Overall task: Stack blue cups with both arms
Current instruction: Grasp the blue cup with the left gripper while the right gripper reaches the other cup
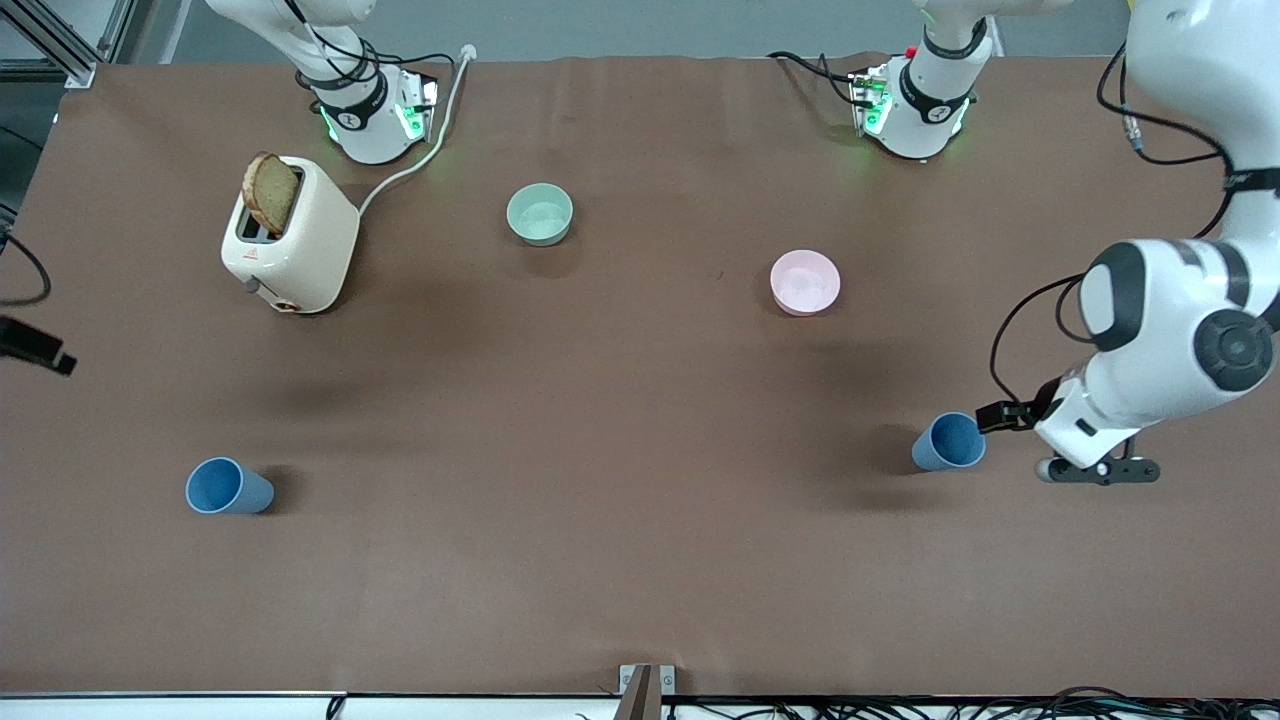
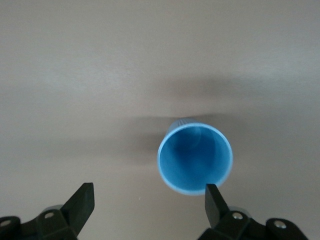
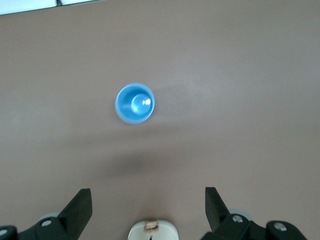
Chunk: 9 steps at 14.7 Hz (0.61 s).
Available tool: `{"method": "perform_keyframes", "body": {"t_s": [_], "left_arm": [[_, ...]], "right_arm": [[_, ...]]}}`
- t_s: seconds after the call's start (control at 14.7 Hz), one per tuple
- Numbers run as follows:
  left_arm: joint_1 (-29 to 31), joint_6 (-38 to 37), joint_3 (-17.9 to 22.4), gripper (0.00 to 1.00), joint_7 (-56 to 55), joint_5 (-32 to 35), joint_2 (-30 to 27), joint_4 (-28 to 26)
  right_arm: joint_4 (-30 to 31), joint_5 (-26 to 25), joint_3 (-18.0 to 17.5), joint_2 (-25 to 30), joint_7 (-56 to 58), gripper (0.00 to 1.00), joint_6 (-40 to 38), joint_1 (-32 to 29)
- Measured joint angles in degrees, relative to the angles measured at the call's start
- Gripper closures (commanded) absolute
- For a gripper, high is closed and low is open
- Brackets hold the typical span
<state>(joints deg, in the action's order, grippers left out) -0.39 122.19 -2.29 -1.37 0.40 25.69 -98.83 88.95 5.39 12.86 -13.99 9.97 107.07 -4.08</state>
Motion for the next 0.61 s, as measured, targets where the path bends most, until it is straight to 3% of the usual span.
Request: {"method": "perform_keyframes", "body": {"t_s": [0.41,0.48,0.61], "left_arm": [[0.0,4.6,-0.1,0.89,0.0,0.0,6.4,-0.4],[0.0,4.7,-0.2,0.96,0.0,0.0,6.7,-0.4],[0.0,4.7,-0.4,0.99,0.0,-0.1,6.7,-0.3]], "right_arm": [[-0.2,9.2,1.4,-13.6,3.5,0.06,13.4,-0.4],[-0.2,9.5,1.3,-15.2,3.5,0.08,15.4,-0.4],[-0.2,10.8,1.3,-17.9,3.6,0.10,17.0,-0.4]]}}
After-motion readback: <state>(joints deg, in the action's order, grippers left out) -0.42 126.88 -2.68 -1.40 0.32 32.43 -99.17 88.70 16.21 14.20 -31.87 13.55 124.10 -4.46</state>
